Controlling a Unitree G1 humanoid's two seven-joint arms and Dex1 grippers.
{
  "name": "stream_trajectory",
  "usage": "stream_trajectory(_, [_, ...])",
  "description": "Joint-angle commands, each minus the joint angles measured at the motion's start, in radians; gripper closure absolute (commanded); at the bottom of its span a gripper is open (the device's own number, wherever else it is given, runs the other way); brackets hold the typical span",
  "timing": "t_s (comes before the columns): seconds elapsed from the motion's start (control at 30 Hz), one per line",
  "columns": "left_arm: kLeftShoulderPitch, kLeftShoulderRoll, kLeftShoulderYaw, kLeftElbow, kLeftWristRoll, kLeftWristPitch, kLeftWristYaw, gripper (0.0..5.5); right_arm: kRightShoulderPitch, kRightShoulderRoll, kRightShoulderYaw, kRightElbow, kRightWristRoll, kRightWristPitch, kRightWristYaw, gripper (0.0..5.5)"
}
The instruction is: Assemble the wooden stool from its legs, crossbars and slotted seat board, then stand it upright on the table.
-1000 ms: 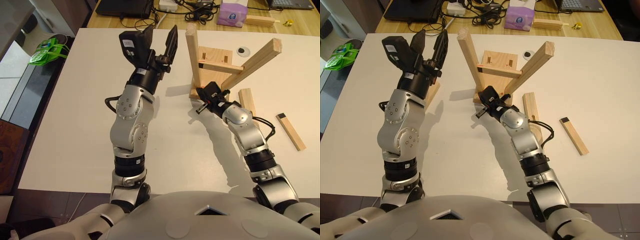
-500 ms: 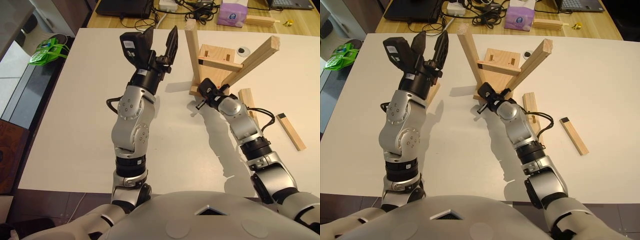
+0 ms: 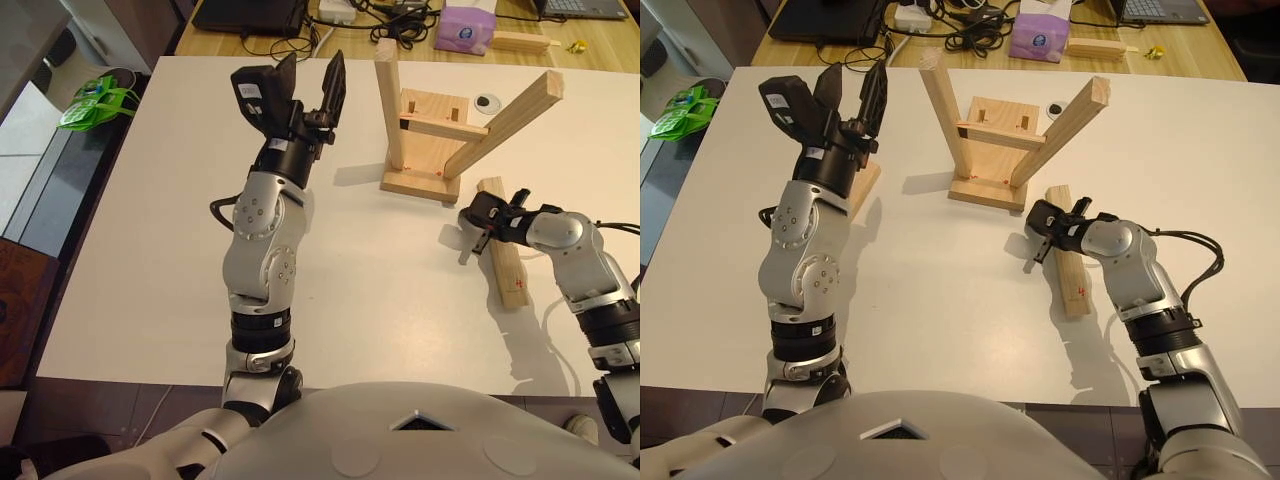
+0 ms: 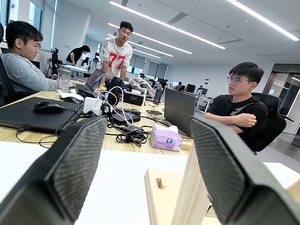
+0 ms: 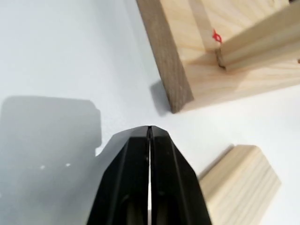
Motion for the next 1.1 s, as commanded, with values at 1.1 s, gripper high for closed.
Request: stream_trajectory(1.1, [-0.040, 0.018, 0.090, 0.100, 0.020, -0.077, 0.043, 2.24, -0.422, 0.105, -0.040, 0.779, -0.172, -0.813, -0.298, 5.50])
